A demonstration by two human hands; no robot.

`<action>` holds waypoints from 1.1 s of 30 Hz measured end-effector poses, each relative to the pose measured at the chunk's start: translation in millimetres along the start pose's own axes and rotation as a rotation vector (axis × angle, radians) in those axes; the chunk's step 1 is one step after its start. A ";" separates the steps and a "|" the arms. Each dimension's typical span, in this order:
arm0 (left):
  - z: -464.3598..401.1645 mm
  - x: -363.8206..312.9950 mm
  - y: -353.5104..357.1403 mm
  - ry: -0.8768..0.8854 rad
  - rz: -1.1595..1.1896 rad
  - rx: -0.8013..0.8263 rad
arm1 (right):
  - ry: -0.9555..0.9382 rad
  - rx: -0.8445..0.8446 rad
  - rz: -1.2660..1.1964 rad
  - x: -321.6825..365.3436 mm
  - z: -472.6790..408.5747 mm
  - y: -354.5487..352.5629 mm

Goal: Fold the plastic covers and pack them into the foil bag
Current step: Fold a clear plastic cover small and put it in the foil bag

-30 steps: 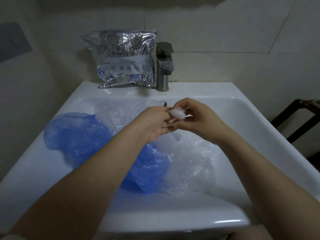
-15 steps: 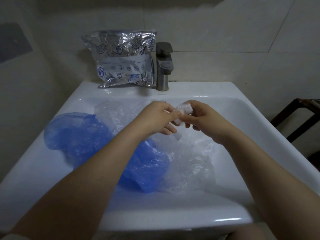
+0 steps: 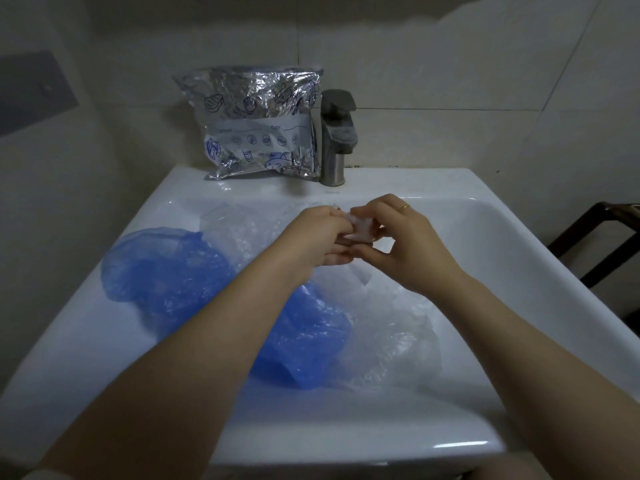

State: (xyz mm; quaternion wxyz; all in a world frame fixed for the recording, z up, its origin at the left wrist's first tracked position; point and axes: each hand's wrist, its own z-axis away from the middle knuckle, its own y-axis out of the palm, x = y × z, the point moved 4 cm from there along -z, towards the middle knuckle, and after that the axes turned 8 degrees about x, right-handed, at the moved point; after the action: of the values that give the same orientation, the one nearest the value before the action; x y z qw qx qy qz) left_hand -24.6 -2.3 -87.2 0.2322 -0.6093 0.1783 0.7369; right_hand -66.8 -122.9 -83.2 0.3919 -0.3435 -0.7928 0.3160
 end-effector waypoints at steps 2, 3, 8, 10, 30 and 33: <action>1.7 -2.9 0.3 -0.016 0.053 0.045 | -0.043 -0.011 0.075 1.9 -0.6 -2.1; 2.9 -4.3 -0.1 -0.016 0.081 0.062 | -0.058 -0.028 0.126 3.8 -0.8 -3.3; 7.4 -14.7 -3.8 0.014 0.237 0.174 | 0.034 -0.182 0.038 8.9 -5.8 -12.1; 10.2 -20.2 -3.0 0.053 0.235 0.213 | 0.158 -0.251 -0.087 4.9 -9.7 -17.2; -27.5 -100.1 -100.0 0.545 -0.256 -0.384 | 0.149 -0.134 -0.107 44.6 -151.4 -30.2; -40.3 -119.1 -124.9 0.611 -0.604 -0.579 | 0.151 -0.187 -0.101 39.2 -184.3 -33.7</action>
State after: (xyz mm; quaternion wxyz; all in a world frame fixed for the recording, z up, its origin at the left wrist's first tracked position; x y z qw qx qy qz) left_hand 96.0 64.4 24.3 0.1937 -0.8602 -0.1572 0.4447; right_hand 59.8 -68.2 49.5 0.4320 -0.3607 -0.8035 0.1938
